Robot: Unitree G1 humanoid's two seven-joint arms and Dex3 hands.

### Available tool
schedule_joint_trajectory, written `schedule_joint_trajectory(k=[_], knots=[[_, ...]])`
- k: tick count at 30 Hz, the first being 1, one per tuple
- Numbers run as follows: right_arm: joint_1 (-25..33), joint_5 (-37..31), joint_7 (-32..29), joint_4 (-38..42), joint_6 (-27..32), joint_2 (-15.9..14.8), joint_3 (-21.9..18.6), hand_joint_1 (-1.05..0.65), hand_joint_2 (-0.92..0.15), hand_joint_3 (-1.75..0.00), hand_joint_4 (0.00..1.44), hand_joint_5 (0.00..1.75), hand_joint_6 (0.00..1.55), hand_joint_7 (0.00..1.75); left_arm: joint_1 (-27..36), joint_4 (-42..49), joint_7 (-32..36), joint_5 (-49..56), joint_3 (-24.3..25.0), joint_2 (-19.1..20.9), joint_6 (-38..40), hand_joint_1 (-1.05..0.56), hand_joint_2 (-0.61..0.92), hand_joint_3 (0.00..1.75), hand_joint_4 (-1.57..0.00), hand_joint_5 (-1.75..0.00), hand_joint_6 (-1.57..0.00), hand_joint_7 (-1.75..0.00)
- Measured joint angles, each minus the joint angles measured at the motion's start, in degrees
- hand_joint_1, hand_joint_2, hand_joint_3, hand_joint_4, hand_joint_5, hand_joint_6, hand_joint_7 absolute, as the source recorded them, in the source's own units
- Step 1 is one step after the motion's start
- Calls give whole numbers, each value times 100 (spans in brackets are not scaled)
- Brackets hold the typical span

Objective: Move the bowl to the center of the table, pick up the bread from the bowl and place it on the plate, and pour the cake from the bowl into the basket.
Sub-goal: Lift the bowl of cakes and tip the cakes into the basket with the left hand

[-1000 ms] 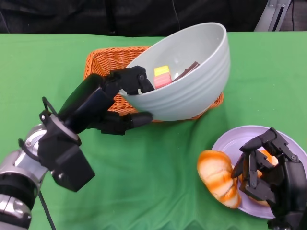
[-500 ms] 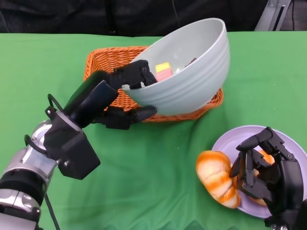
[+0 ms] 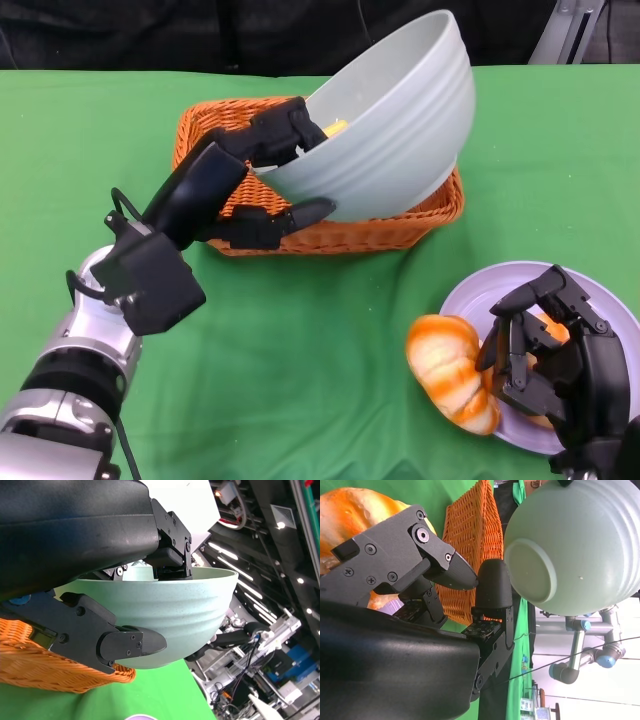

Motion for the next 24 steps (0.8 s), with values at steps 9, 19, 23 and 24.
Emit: schedule_joint_trajectory(k=[9,19,23,24], knots=[[4,-51,-90,-20,0,12,2,-15,-55,-123,82,175,55,174,2,-290,-597,-771,419,-363,979,-19,92,52,-66,-175,-63,-146],[7,-47,-78,-24,0,14,13,-16,-57,-121,83,175,55,175,9,-807,-980,-1291,757,-576,2067,-19,90,53,-65,-175,-64,-150],[8,-19,3,-27,0,14,15,-15,-57,-121,83,175,55,175,37,-1056,-1009,-1508,893,-664,2603,-20,89,52,-64,-175,-65,-147],[8,-8,35,-27,0,14,15,-15,-57,-122,82,175,55,175,47,-1115,-1047,-1579,917,-682,2713,-21,89,51,-64,-175,-65,-147]])
